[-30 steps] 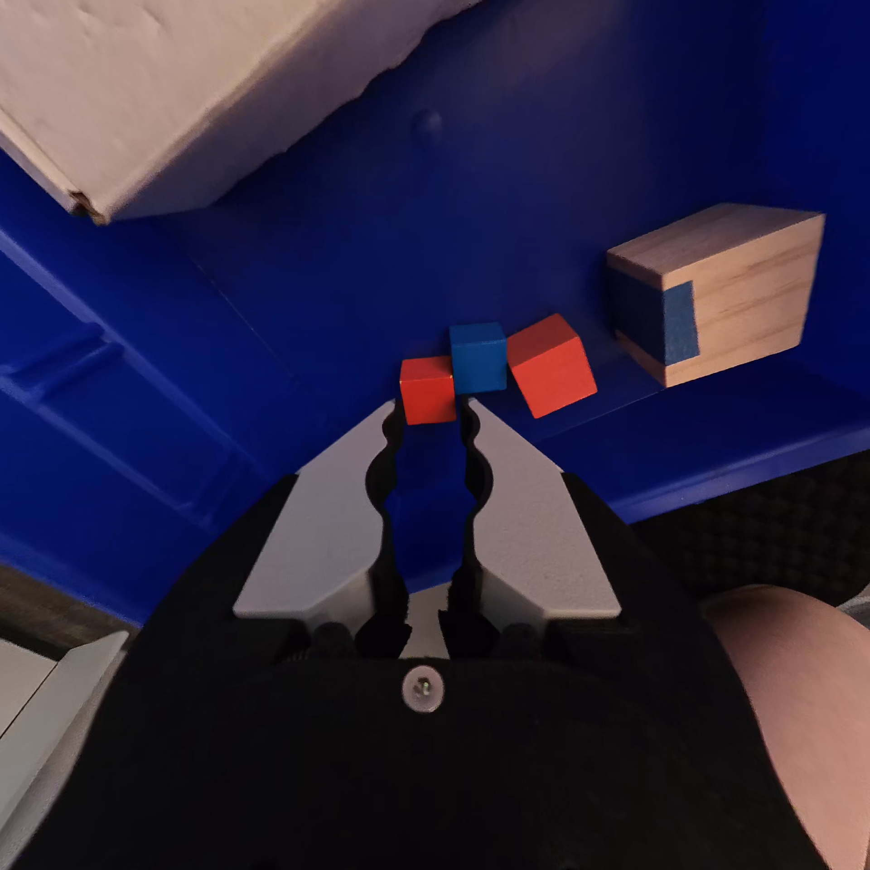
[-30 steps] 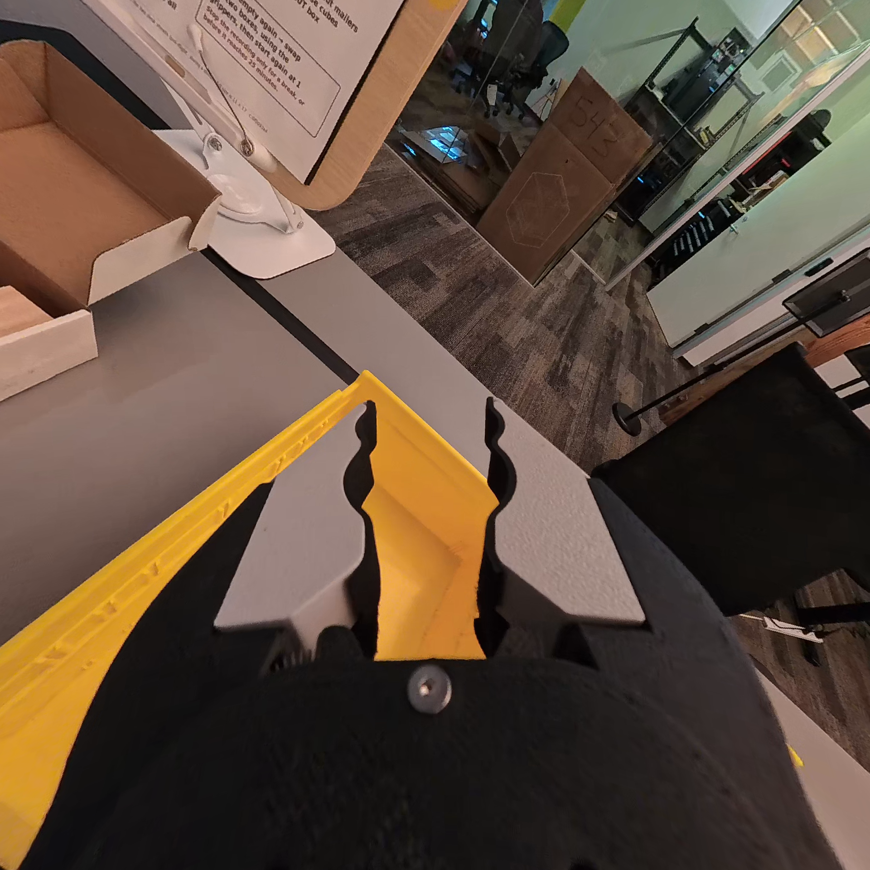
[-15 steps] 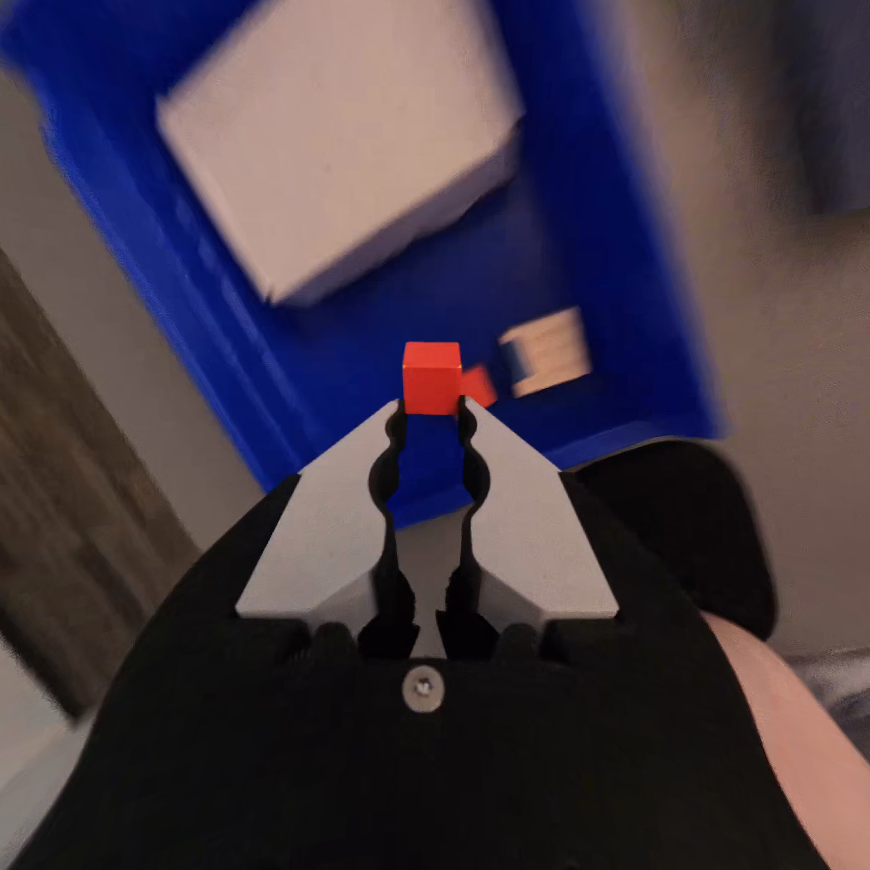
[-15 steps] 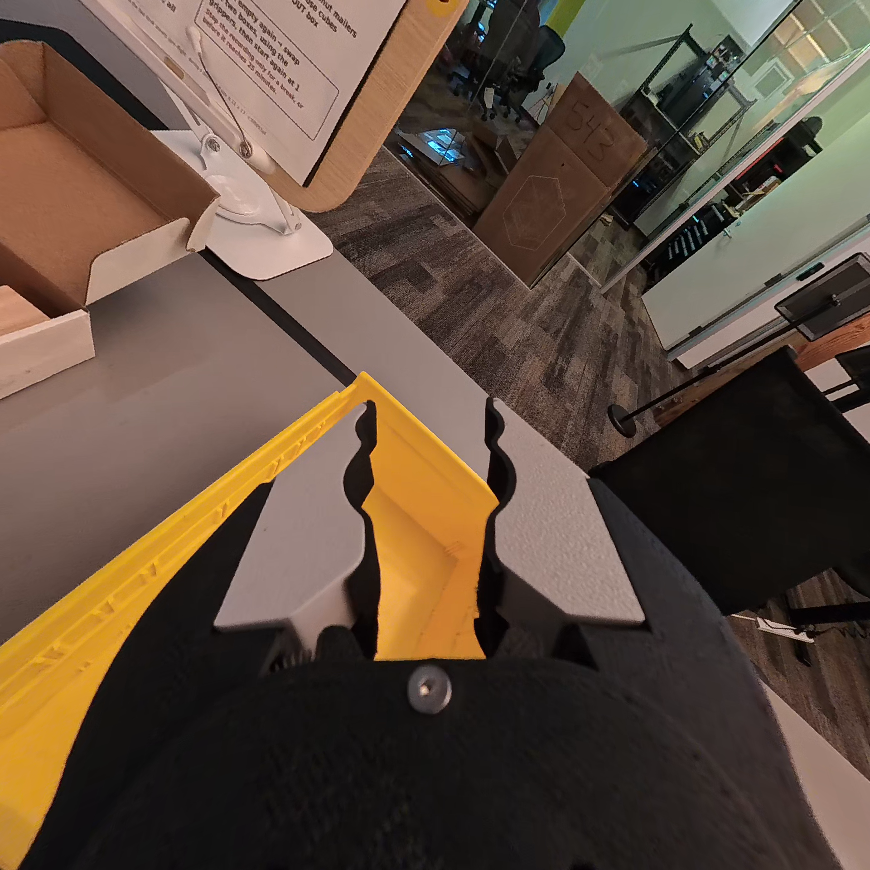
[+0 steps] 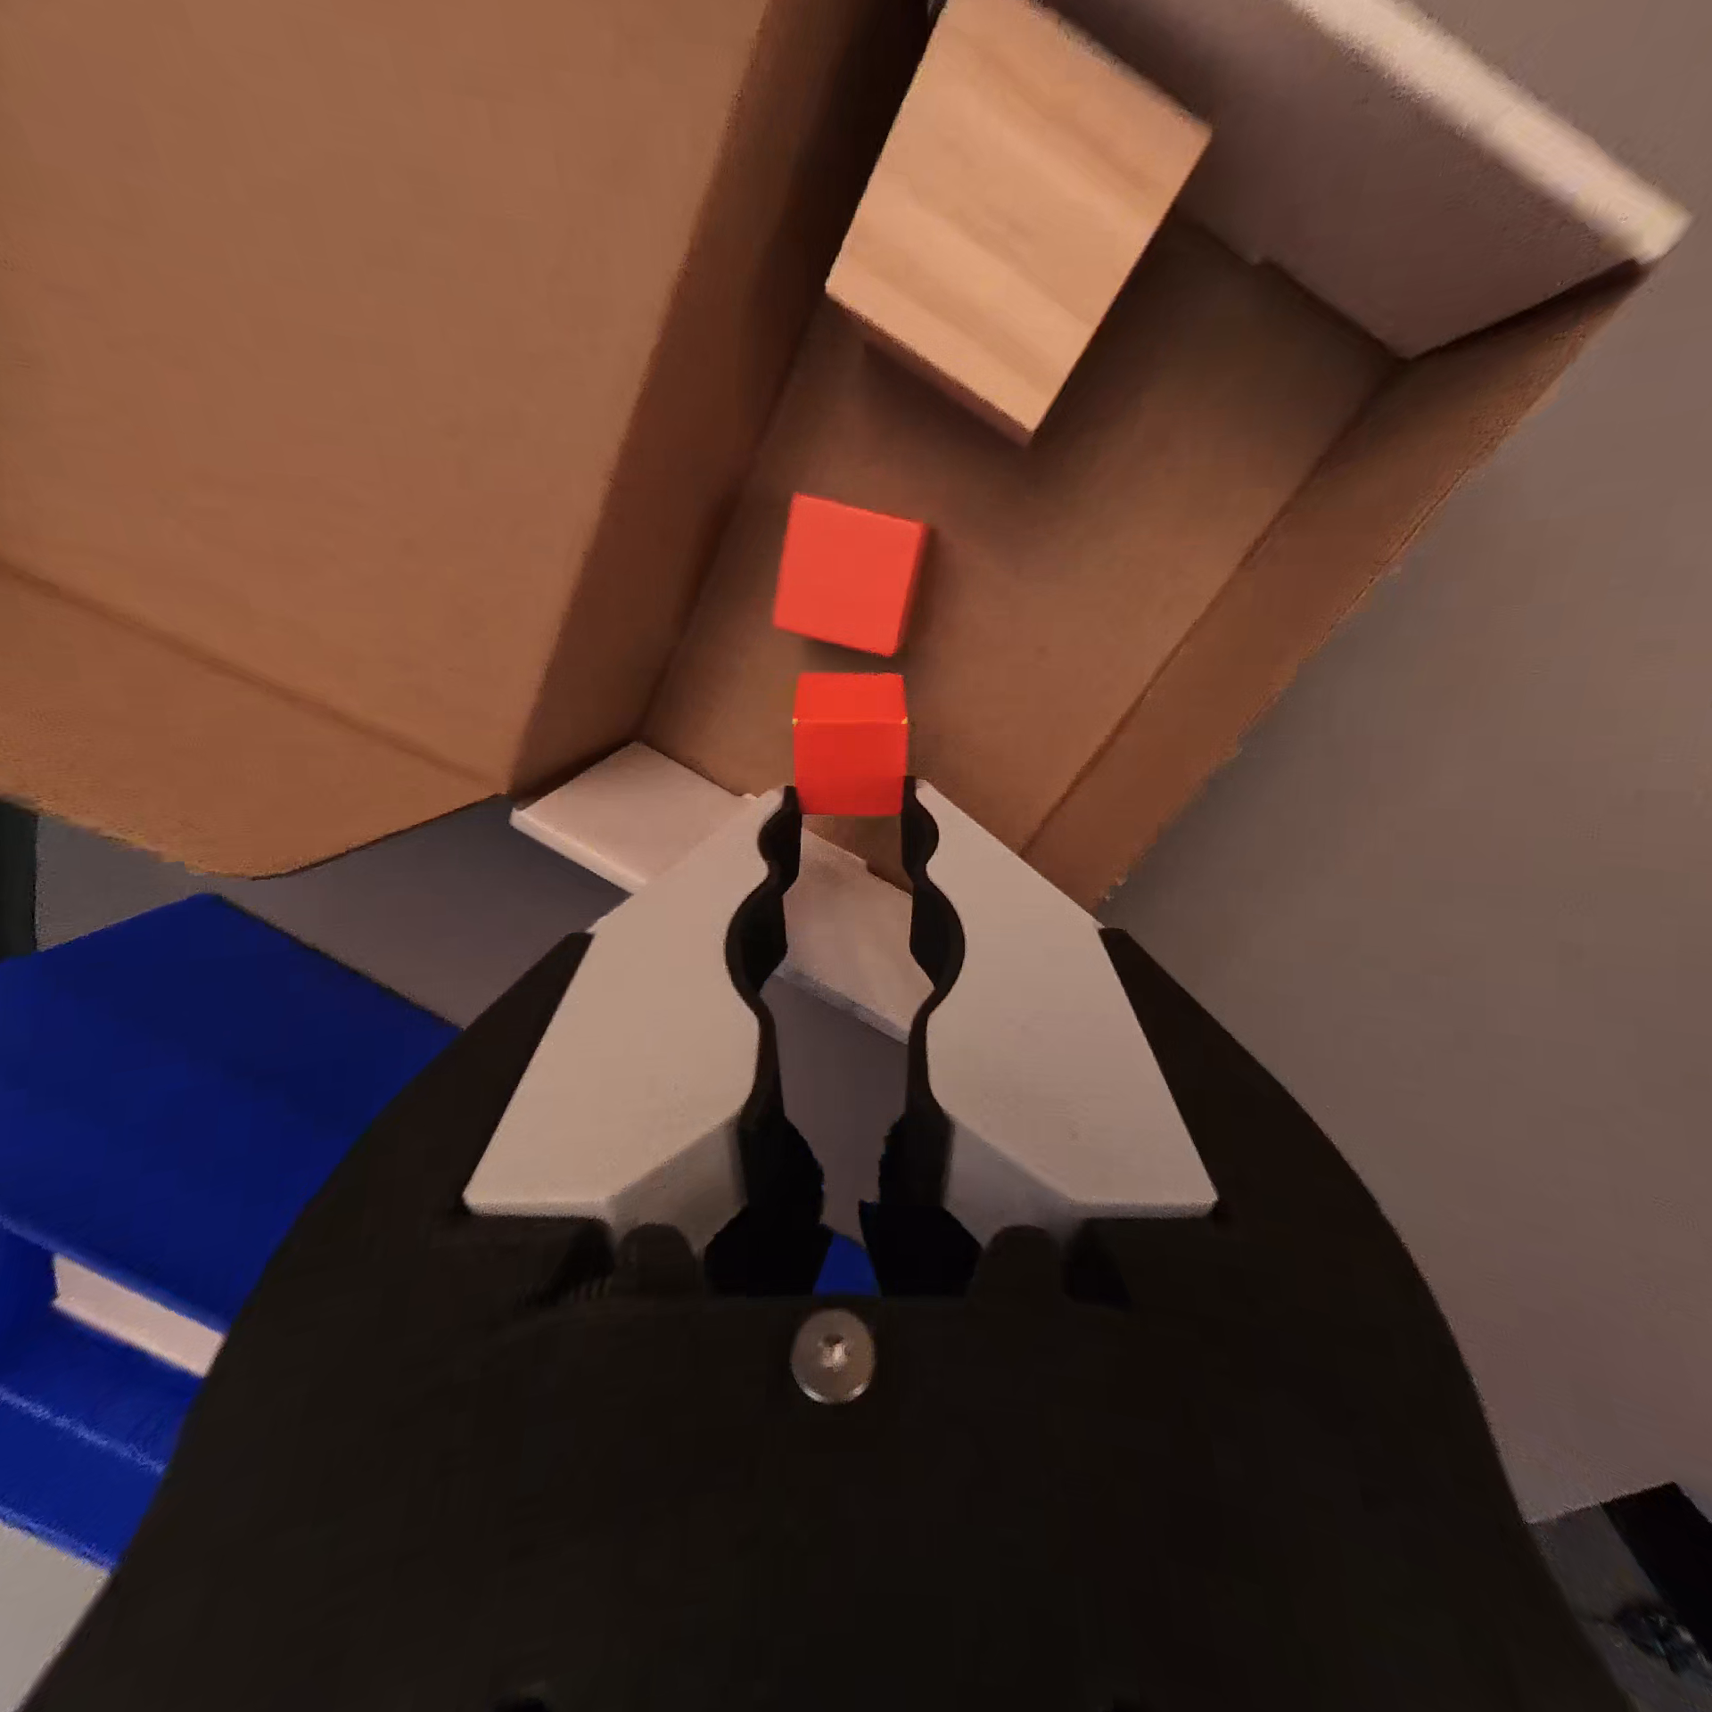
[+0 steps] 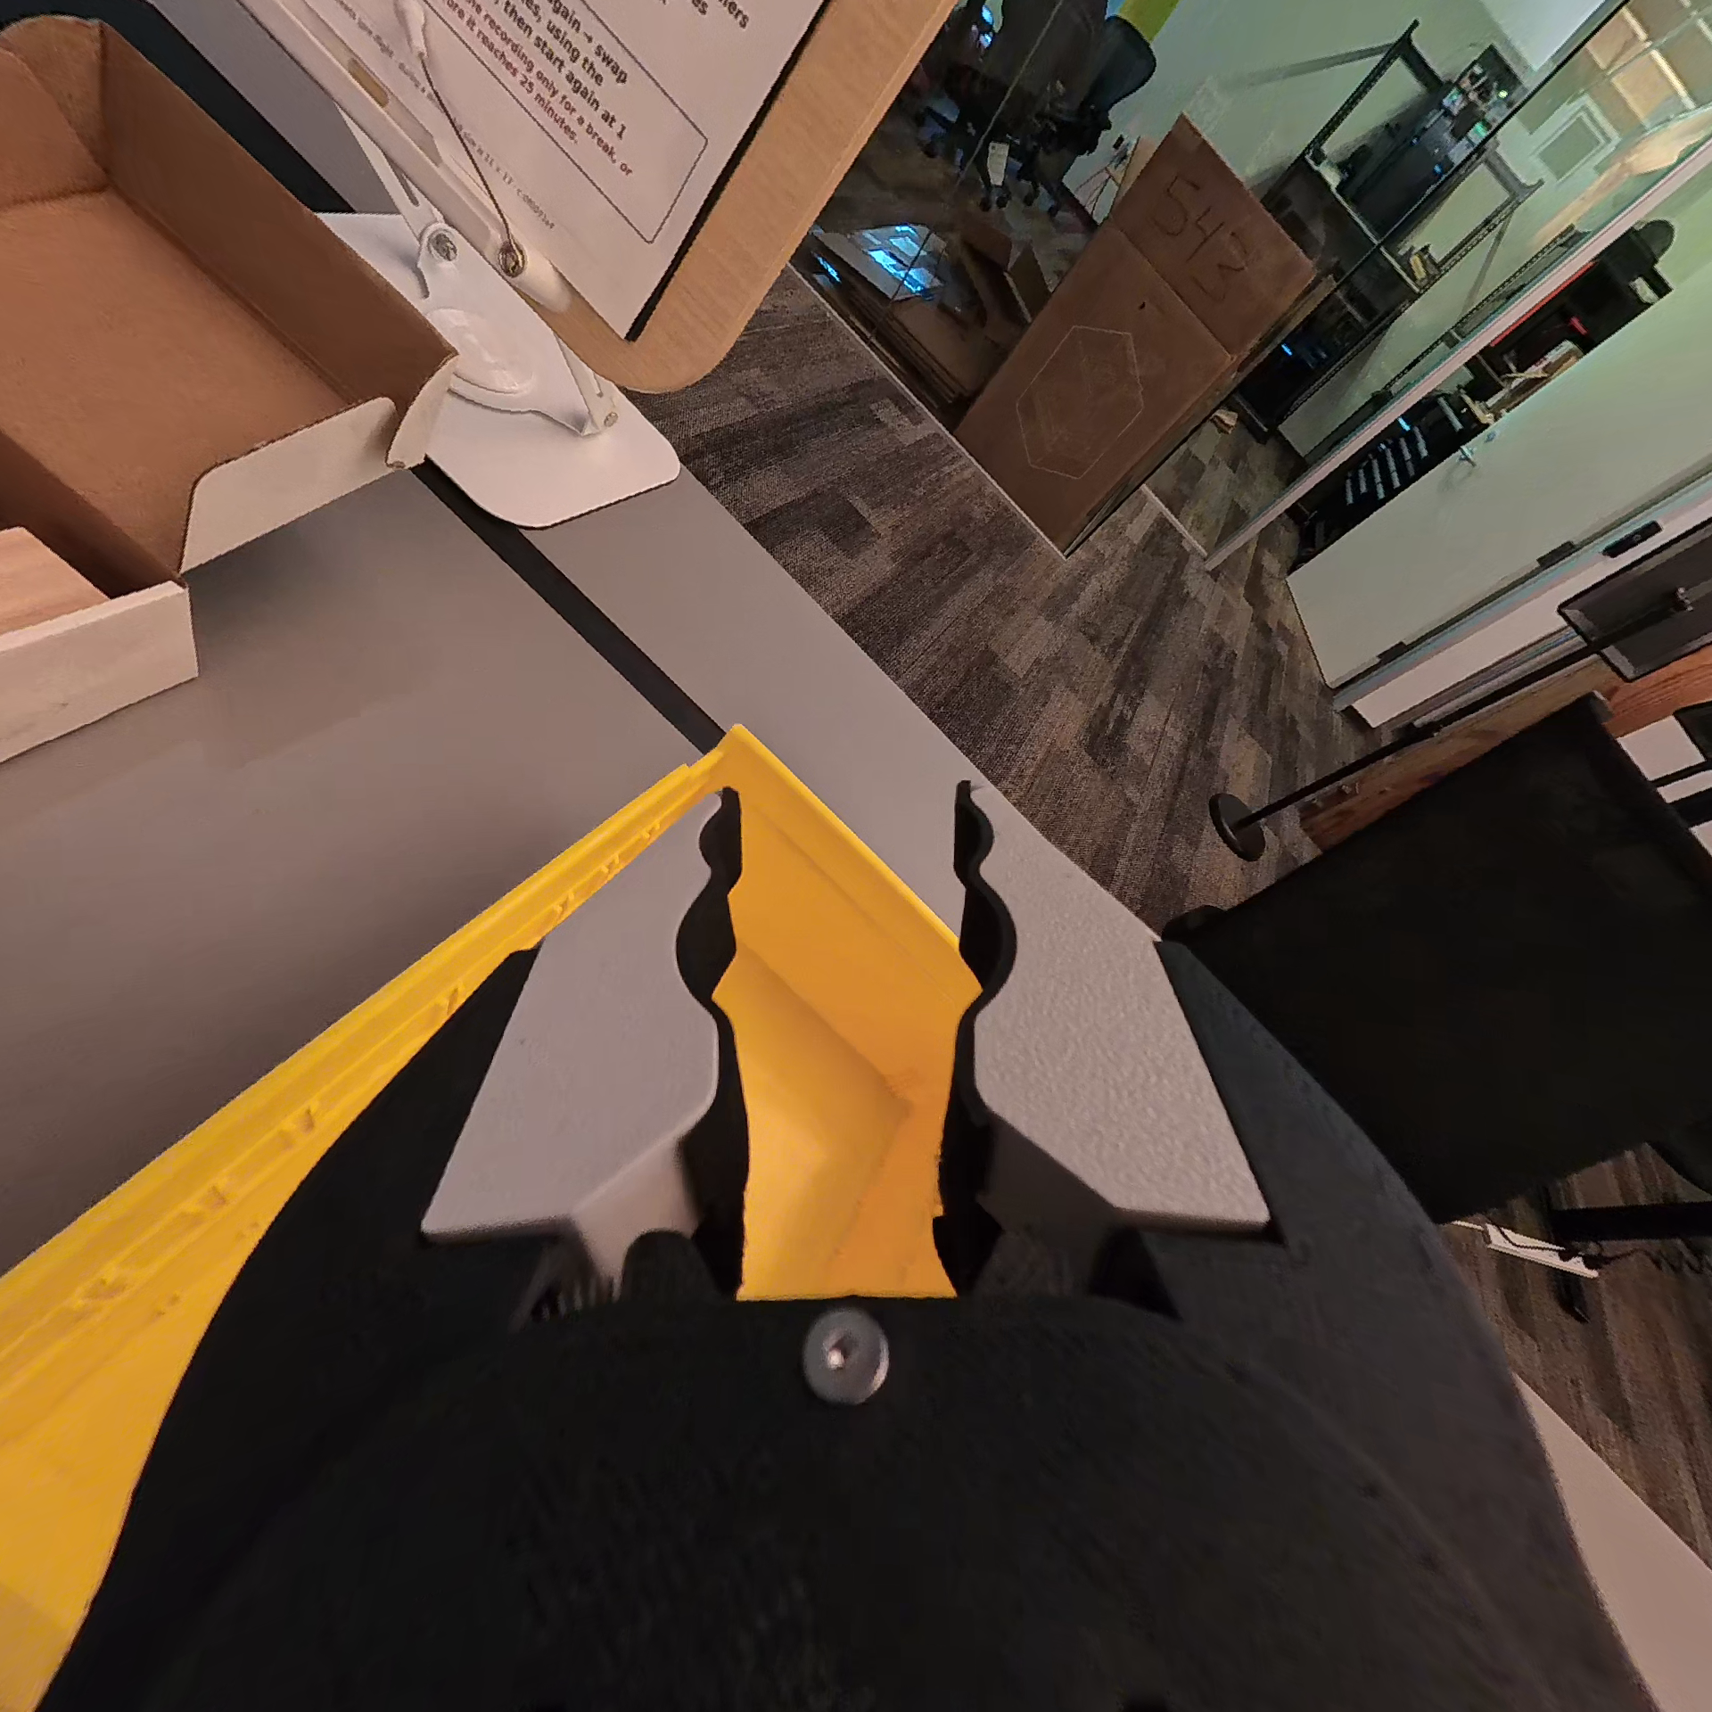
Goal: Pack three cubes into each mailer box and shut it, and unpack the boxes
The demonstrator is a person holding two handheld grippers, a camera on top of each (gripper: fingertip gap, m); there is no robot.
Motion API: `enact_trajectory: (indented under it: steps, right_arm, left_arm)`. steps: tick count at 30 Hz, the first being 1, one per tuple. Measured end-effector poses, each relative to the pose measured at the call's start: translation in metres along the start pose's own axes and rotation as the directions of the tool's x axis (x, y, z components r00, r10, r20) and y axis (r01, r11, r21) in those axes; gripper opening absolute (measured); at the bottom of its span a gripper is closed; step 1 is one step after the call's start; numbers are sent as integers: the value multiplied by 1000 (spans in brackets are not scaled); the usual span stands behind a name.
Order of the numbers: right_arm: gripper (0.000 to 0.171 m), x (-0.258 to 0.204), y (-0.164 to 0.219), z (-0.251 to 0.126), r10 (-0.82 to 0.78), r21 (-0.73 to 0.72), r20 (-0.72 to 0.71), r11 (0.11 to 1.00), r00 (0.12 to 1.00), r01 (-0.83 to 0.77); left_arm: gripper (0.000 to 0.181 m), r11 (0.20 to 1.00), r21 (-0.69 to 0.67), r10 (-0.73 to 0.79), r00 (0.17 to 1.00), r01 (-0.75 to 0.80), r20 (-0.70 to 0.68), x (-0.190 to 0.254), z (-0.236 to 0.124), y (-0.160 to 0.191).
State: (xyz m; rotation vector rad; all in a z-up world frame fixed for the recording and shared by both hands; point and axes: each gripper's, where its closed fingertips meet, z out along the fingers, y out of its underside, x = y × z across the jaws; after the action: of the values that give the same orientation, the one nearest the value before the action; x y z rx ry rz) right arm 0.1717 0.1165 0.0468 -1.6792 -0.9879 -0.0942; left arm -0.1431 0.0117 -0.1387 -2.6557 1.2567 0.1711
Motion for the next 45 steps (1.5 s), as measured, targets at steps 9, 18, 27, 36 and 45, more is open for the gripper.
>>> enact_trajectory:
  steps: [9, 18, 27, 36, 45]
  right_arm:
    - [46, -11, -1, 10, -27, -20, 33, 999, 999, 27]
    - [47, -40, -23, 23, -51, 6, 106, 999, 993, 51]
    - [65, -124, -106, 77, 521, 115, 362, 797, 772, -592]
    - [63, -210, -65, 141, 736, -168, 496, 602, 461, -780]
    - [39, -201, -65, 139, 750, -198, 583, 503, 311, -841]
  left_arm:
    - [20, 997, -75, 12, 999, -9, 30, -5, 18, 7]
    - [48, 999, -40, -18, 998, 16, -53, -3, 9, 9]
    - [48, 832, 393, -376, 919, 391, -119, -75, -55, -23]
    - [53, 700, 451, -491, 832, 554, -259, -101, -44, -28]
    - [19, 641, 486, -503, 803, 594, -318, -102, -36, -40]
